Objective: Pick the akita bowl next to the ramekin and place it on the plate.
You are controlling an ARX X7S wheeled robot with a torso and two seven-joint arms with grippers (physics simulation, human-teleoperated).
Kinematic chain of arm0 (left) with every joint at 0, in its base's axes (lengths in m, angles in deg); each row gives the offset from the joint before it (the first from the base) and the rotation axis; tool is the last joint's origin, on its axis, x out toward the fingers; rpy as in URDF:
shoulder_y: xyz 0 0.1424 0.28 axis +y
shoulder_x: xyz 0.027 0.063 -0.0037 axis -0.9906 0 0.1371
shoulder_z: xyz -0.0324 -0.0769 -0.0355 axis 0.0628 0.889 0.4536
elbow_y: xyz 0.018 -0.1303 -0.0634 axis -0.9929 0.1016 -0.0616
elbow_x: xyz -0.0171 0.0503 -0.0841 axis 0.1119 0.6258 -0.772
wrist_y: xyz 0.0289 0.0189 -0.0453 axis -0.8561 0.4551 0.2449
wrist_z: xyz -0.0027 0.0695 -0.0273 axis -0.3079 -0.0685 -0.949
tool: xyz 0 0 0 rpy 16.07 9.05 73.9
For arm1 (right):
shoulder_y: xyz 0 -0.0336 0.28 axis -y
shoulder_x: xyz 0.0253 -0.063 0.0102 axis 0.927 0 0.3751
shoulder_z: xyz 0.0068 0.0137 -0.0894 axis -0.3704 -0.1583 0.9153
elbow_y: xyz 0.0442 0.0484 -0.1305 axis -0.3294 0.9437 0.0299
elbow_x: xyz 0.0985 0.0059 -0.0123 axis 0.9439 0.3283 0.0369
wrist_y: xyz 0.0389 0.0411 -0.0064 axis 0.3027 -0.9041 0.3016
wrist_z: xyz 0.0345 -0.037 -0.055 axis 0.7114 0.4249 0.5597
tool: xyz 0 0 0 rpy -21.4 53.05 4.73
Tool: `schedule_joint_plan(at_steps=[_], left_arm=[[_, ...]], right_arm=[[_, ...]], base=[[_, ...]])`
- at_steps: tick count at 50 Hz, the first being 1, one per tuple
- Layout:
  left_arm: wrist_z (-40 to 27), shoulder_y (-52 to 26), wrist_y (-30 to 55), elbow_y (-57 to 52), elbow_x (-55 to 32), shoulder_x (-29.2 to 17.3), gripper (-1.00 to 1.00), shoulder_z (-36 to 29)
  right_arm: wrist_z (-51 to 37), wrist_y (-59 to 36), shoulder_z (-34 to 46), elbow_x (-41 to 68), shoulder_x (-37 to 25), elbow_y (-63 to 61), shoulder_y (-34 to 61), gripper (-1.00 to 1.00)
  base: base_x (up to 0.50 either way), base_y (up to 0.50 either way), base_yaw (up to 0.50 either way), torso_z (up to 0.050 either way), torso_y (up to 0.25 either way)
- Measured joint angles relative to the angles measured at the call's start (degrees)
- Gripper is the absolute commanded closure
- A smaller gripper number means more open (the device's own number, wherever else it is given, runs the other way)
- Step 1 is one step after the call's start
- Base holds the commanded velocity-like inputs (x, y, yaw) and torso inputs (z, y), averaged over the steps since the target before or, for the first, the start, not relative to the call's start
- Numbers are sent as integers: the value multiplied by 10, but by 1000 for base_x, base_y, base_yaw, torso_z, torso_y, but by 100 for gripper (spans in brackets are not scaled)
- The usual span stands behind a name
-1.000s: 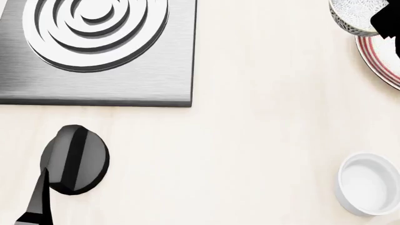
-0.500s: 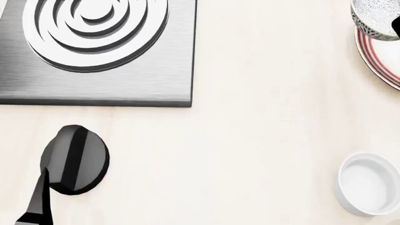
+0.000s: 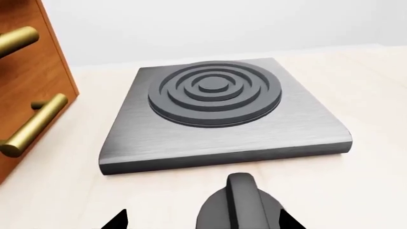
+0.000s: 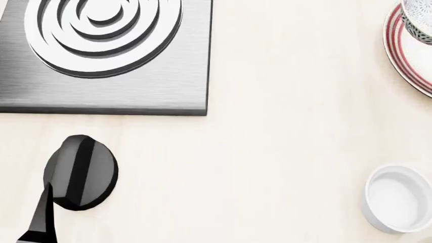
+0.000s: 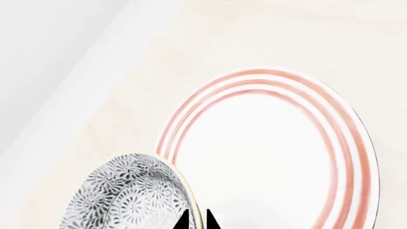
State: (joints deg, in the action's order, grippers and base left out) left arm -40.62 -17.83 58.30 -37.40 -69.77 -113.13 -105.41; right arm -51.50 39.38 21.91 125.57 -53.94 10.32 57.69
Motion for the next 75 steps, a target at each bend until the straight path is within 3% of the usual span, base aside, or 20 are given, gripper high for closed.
schedule_joint_plan(at_steps=[75], left_arm=[[1,14,-23,14,-1,-9,-100,9]], right_arm=[[90,-3,43,-68,83,288,102,100]], base=[[0,0,0,0,0]])
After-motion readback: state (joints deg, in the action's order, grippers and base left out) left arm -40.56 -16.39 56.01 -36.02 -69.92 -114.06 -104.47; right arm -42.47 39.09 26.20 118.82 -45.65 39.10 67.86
